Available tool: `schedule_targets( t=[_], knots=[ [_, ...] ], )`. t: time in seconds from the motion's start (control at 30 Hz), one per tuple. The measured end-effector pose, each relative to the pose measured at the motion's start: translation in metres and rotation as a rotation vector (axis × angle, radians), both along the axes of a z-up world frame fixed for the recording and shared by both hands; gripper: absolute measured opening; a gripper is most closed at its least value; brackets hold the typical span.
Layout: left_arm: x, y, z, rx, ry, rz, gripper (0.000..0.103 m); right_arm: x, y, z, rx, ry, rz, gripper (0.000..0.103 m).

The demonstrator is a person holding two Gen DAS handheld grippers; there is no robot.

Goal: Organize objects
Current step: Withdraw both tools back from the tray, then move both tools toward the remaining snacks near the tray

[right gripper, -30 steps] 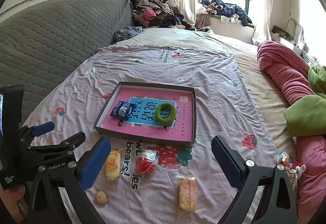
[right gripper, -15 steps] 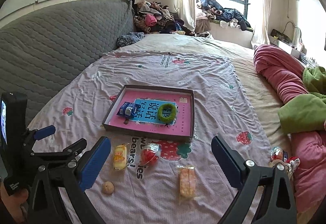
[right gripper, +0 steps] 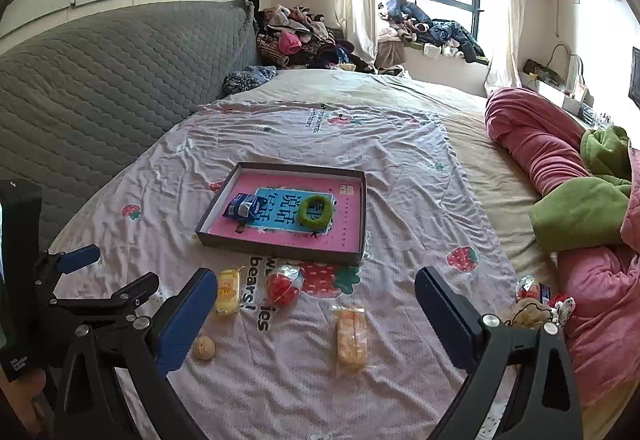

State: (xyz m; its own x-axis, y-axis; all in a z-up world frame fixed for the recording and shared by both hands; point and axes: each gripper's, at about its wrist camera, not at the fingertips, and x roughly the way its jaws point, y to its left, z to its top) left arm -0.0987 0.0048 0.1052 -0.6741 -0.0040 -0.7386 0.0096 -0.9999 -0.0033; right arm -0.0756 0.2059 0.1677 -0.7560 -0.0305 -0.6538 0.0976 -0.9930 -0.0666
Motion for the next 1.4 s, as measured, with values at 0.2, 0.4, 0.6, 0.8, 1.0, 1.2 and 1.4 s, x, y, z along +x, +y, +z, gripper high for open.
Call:
schedule_targets(
  t=[0.2, 0.4, 0.6, 0.8, 1.0, 1.2, 1.4],
  knots=[
    [0.008, 0.001, -0.003, 0.004, -0.004, -0.007, 0.094, 0.007, 0.002, -0.006, -0.005, -0.007, -0.006, 0.100],
    [0.015, 0.005, -0.005, -0.013, 0.003, -0.013, 0.094, 0.012, 0.000, -0.009, -0.002, -0.014, -0.002, 0.100],
    [0.021, 0.005, -0.011, -0.026, 0.000, -0.019, 0.094, 0.012, -0.004, -0.015, 0.001, -0.023, 0.004, 0.100],
    [0.027, 0.003, -0.018, -0.031, -0.004, -0.016, 0.094, 0.012, -0.007, -0.027, -0.001, -0.046, 0.010, 0.100],
    [0.034, 0.004, -0.024, -0.036, -0.004, -0.019, 0.094, 0.014, -0.012, -0.036, 0.000, -0.062, 0.019, 0.100],
    [0.037, 0.004, -0.029, -0.033, -0.009, -0.023, 0.094, 0.016, -0.016, -0.040, 0.007, -0.072, 0.026, 0.100],
    [0.038, 0.006, -0.037, -0.034, -0.010, -0.024, 0.094, 0.013, -0.017, -0.047, 0.012, -0.083, 0.023, 0.100]
  ],
)
